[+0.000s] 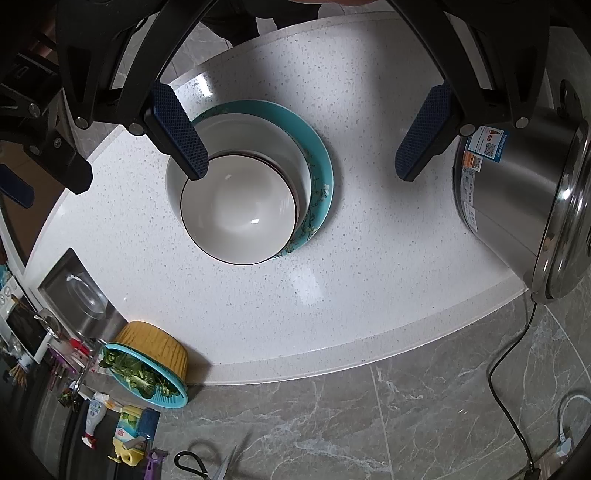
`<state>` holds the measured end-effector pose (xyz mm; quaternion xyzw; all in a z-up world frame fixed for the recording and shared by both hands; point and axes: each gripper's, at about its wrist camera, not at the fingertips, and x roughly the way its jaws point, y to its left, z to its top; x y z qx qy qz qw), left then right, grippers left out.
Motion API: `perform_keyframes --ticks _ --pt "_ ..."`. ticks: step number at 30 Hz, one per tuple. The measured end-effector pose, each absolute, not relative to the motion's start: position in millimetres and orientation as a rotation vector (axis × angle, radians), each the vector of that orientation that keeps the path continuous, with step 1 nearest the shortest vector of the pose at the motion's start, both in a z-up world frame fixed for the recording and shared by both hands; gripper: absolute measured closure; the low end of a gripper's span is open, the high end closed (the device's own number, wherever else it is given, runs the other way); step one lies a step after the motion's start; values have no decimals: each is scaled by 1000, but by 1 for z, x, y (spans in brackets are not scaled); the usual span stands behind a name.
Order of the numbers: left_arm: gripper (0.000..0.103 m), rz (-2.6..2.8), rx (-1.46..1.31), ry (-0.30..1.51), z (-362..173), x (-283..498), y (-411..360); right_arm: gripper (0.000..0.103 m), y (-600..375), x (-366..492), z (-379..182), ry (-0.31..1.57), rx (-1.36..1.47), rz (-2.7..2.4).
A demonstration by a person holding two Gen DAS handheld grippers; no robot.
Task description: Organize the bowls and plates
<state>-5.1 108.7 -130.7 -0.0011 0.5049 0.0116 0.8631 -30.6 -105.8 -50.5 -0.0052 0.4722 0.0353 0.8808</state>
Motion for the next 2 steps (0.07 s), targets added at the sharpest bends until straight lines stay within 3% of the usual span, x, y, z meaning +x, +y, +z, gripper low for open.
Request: perform_keyframes --ticks 2 --pt "0 26 -3 1060 -131 -5 108 0 -106 -32 -51 983 -10 73"
